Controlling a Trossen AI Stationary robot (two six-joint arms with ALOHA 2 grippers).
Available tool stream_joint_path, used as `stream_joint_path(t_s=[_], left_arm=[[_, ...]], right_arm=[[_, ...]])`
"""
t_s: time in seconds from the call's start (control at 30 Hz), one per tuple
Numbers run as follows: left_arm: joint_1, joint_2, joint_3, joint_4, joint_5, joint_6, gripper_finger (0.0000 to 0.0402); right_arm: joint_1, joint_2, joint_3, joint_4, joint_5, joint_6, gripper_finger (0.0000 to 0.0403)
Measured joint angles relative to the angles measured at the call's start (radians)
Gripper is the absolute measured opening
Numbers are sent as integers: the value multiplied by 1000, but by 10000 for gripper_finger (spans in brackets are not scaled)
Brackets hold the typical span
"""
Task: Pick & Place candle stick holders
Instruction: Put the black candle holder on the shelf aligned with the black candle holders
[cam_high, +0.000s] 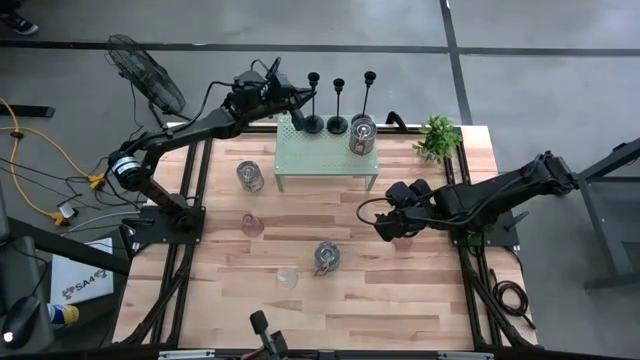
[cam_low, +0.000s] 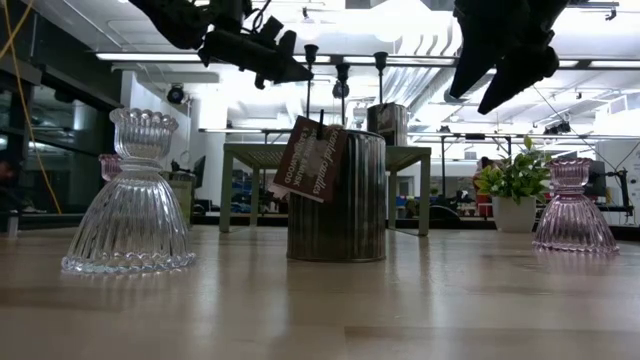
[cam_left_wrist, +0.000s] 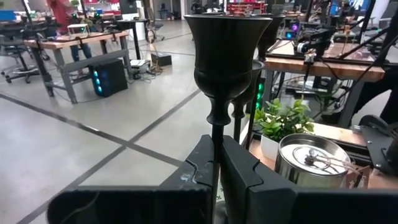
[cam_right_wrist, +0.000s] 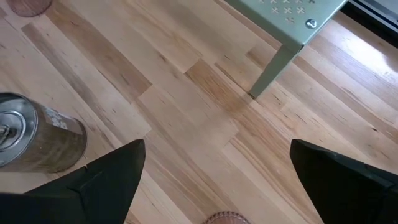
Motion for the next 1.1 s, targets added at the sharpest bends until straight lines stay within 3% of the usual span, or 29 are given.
stream_joint_path(t_s=[1.1], left_arm=[[0, 19, -1, 2, -3, -31, 1]], right_arm=[[0, 0, 0, -1, -1, -2, 392]])
